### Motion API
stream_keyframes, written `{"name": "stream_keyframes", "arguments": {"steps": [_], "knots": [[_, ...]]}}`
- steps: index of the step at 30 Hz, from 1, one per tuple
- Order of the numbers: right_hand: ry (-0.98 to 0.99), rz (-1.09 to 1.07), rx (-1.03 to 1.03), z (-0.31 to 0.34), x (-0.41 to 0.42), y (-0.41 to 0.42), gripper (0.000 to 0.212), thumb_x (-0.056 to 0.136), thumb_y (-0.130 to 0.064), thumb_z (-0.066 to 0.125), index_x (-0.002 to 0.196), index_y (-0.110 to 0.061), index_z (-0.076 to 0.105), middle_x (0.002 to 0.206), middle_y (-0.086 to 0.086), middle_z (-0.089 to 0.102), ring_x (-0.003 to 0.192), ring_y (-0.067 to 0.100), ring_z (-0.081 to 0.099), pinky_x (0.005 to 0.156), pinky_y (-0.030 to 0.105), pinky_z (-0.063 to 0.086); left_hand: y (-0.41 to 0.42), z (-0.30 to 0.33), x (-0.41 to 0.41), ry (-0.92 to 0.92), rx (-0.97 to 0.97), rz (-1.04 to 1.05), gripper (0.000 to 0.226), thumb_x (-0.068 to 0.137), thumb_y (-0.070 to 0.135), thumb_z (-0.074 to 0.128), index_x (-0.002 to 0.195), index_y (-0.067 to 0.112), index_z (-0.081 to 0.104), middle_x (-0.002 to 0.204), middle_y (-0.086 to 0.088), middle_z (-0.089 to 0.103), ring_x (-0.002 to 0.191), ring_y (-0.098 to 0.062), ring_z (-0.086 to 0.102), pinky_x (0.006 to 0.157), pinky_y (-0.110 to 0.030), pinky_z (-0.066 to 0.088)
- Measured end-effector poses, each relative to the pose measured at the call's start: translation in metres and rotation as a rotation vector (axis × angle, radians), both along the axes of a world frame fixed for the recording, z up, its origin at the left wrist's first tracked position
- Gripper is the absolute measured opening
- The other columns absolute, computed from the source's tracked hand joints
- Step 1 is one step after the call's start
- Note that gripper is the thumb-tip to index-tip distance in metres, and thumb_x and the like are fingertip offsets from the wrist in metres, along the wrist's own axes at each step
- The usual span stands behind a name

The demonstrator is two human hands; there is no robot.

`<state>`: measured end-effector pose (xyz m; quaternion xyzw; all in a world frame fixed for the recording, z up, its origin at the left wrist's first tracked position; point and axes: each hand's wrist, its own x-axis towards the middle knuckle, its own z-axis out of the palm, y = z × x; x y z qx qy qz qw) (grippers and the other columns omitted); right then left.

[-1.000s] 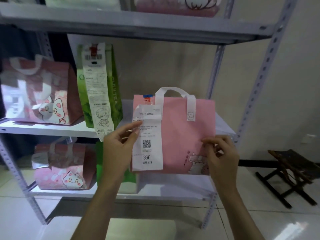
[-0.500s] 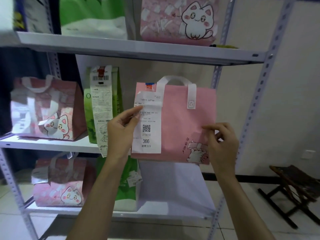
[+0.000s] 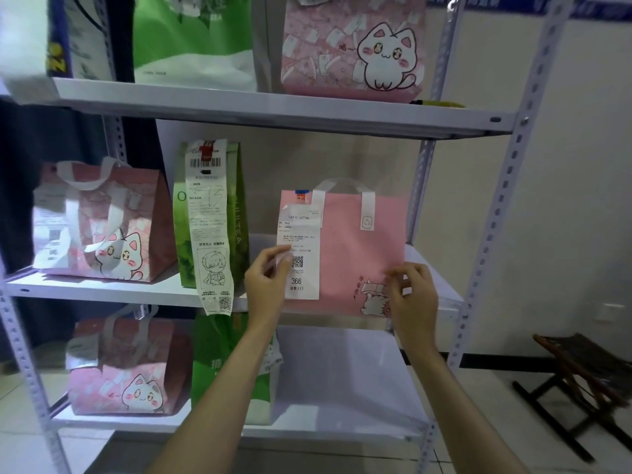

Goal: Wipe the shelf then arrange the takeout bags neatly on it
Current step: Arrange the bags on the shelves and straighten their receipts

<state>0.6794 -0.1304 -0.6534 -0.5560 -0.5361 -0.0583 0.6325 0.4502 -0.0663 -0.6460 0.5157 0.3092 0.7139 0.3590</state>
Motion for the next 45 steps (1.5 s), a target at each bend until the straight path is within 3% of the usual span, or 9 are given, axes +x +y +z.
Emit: {"name": "stream_keyframes", "arguments": {"steps": [6, 11, 17, 22, 26, 30, 34, 39, 45], "knots": [[-0.002, -0.090, -0.092, -0.031, 0.008, 0.000, 0.008, 0.096, -0.020, 0.066, 0.100, -0.027, 0.068, 0.104, -0.012, 0.063, 0.063, 0.010, 0.064, 0.063, 0.038, 0.058, 0.002, -0.029, -0.004, 0.203, 0.065, 0.048, 0.024, 0.092, 0.016, 0.074, 0.109, 0.031, 0.068, 0.143, 0.015, 0.055, 0.127, -0.004, 0.056, 0.096, -0.023, 0.054], [0.038, -0.031, -0.186, -0.050, 0.011, 0.013, 0.009, 0.098, -0.025, 0.064, 0.102, -0.033, 0.063, 0.111, -0.013, 0.062, 0.066, 0.012, 0.069, 0.063, 0.046, 0.061, 0.012, -0.023, 0.002, 0.273, 0.049, 0.097, 0.026, 0.094, 0.010, 0.070, 0.110, 0.029, 0.065, 0.142, 0.011, 0.053, 0.126, -0.004, 0.052, 0.090, -0.007, 0.049], [0.000, -0.086, -0.238, -0.050, 0.007, 0.020, 0.013, 0.101, -0.025, 0.060, 0.102, -0.038, 0.059, 0.107, -0.012, 0.067, 0.065, 0.009, 0.068, 0.064, 0.041, 0.060, 0.030, -0.017, 0.005, 0.338, 0.000, 0.131, 0.029, 0.093, 0.001, 0.066, 0.111, 0.024, 0.062, 0.128, 0.011, 0.058, 0.123, -0.008, 0.053, 0.104, -0.029, 0.051], [0.001, -0.090, -0.331, -0.053, 0.014, 0.026, 0.022, 0.101, -0.021, 0.059, 0.099, -0.042, 0.054, 0.092, -0.009, 0.070, 0.067, 0.015, 0.068, 0.062, 0.043, 0.060, 0.039, -0.012, 0.005, 0.397, -0.024, 0.123, 0.030, 0.092, -0.002, 0.067, 0.111, 0.020, 0.062, 0.124, 0.011, 0.060, 0.121, -0.009, 0.055, 0.097, -0.017, 0.051], [-0.034, -0.150, -0.312, -0.054, 0.009, 0.022, 0.017, 0.098, -0.012, 0.060, 0.111, -0.023, 0.061, 0.120, -0.003, 0.060, 0.068, 0.010, 0.061, 0.055, 0.021, 0.046, 0.039, -0.015, -0.001, 0.509, -0.023, 0.112, 0.022, 0.096, -0.003, 0.061, 0.105, 0.015, 0.071, 0.139, 0.003, 0.057, 0.126, -0.006, 0.050, 0.089, -0.001, 0.041], [-0.038, -0.203, -0.176, -0.062, -0.022, 0.013, 0.014, 0.098, -0.008, 0.058, 0.108, -0.015, 0.063, 0.118, 0.002, 0.056, 0.066, 0.012, 0.058, 0.055, 0.014, 0.040, 0.020, -0.021, -0.030, 0.594, 0.026, 0.240, 0.016, 0.096, 0.009, 0.065, 0.103, 0.020, 0.074, 0.129, 0.008, 0.061, 0.102, 0.014, 0.054, 0.094, -0.015, 0.047], [-0.266, -0.037, -0.064, -0.065, -0.070, 0.020, 0.016, 0.093, 0.000, 0.060, 0.097, -0.014, 0.067, 0.100, -0.003, 0.058, 0.074, 0.014, 0.055, 0.067, 0.007, 0.036, 0.005, -0.023, -0.070, 0.592, 0.181, 0.552, 0.014, 0.092, 0.010, 0.068, 0.103, 0.018, 0.068, 0.109, 0.005, 0.067, 0.105, -0.010, 0.059, 0.095, -0.038, 0.056], [-0.498, 0.201, -0.072, -0.070, -0.130, 0.035, 0.022, 0.091, 0.000, 0.062, 0.108, -0.014, 0.068, 0.113, 0.000, 0.064, 0.104, 0.017, 0.058, 0.090, 0.028, 0.053, 0.014, -0.018, -0.105, 0.474, 0.020, 0.763, 0.064, 0.081, 0.035, 0.082, 0.130, 0.022, 0.044, 0.133, 0.000, 0.049, 0.121, -0.020, 0.048, 0.098, -0.050, 0.052], [-0.645, 0.220, -0.229, -0.080, -0.161, 0.048, 0.029, 0.089, -0.010, 0.066, 0.114, -0.024, 0.066, 0.142, 0.005, 0.058, 0.135, 0.024, 0.051, 0.112, 0.045, 0.043, 0.025, -0.019, -0.111, 0.509, -0.232, 0.669, 0.113, 0.067, 0.063, 0.084, 0.153, 0.033, 0.017, 0.164, -0.010, 0.018, 0.149, -0.034, 0.025, 0.116, -0.062, 0.028]]}}
